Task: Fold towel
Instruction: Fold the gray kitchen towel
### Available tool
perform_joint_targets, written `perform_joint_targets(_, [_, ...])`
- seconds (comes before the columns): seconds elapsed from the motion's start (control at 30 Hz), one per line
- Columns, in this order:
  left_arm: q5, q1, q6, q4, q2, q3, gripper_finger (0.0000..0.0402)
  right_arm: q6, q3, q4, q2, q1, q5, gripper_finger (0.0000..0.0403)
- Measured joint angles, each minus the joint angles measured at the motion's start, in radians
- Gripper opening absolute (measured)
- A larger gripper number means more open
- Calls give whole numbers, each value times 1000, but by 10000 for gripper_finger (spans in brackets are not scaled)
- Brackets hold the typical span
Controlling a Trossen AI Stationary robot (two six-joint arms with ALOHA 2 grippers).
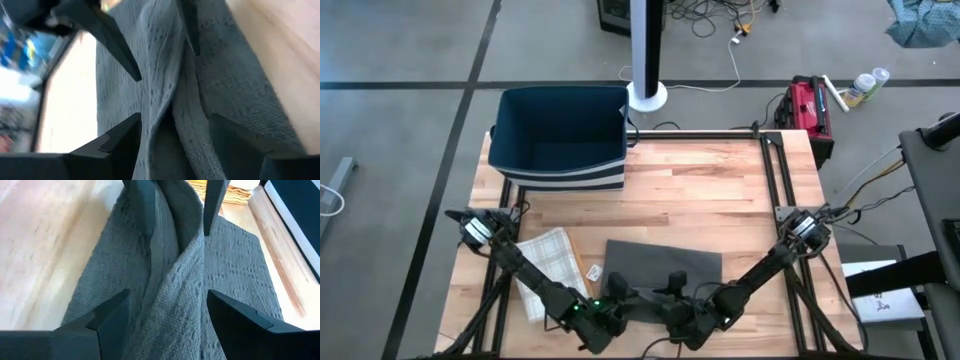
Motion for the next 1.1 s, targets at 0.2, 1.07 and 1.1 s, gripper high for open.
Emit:
perform_joint_targets(0.2, [76, 13, -145, -228, 0, 132, 223, 4, 0, 0, 0, -2, 0, 250])
perform_joint_targets(1.07, [144, 35, -404, -775, 268, 620, 205, 21, -1, -1, 2, -17, 0, 258])
perform_joint_targets(1.1, [147, 35, -399, -790, 279, 638, 203, 21, -1, -1, 2, -17, -1, 256])
